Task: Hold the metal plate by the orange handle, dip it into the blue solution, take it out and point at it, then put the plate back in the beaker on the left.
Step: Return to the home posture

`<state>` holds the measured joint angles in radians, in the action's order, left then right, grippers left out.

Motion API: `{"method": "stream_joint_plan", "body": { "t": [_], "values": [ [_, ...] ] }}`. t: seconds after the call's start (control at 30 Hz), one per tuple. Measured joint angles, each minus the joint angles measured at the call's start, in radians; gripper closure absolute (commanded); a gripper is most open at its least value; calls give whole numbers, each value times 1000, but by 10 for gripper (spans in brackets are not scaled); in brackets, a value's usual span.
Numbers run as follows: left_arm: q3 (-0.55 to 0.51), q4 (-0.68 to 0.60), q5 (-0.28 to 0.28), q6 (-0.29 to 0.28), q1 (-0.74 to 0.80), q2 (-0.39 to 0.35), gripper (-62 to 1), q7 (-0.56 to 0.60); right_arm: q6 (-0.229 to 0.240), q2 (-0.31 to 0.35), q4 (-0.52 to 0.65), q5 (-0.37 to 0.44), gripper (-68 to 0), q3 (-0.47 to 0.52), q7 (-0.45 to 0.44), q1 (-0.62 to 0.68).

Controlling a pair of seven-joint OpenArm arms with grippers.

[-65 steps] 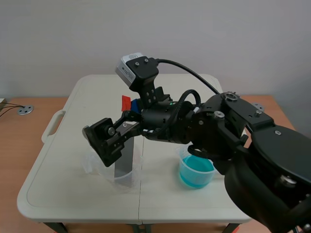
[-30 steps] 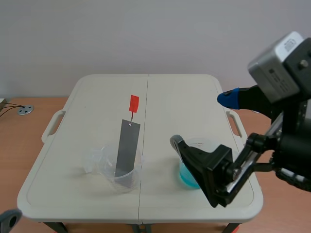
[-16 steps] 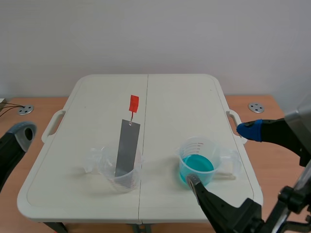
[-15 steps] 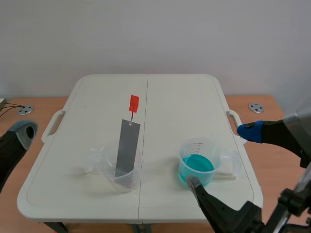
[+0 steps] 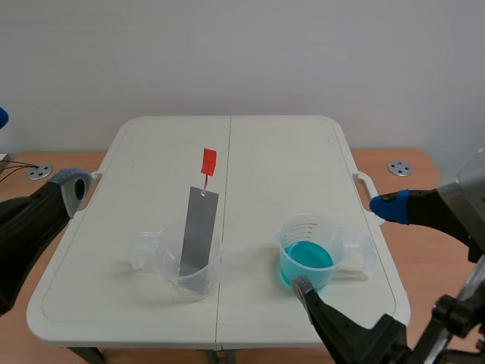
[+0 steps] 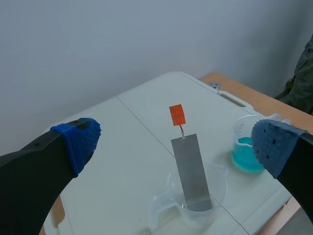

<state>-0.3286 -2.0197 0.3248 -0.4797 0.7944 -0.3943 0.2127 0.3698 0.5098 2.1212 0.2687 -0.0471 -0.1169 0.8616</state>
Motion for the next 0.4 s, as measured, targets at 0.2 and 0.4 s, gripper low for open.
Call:
{"method": "stream_joint_plan", "body": {
  "t": [0.2,0.4],
  "values": [
    [0,0,-2,0,0,0,-623,1,0,0,0,0,-663,0,2,-16],
    [0,0,-2,0,0,0,-623,0,0,0,0,0,-663,0,2,-16]
  ]
}}
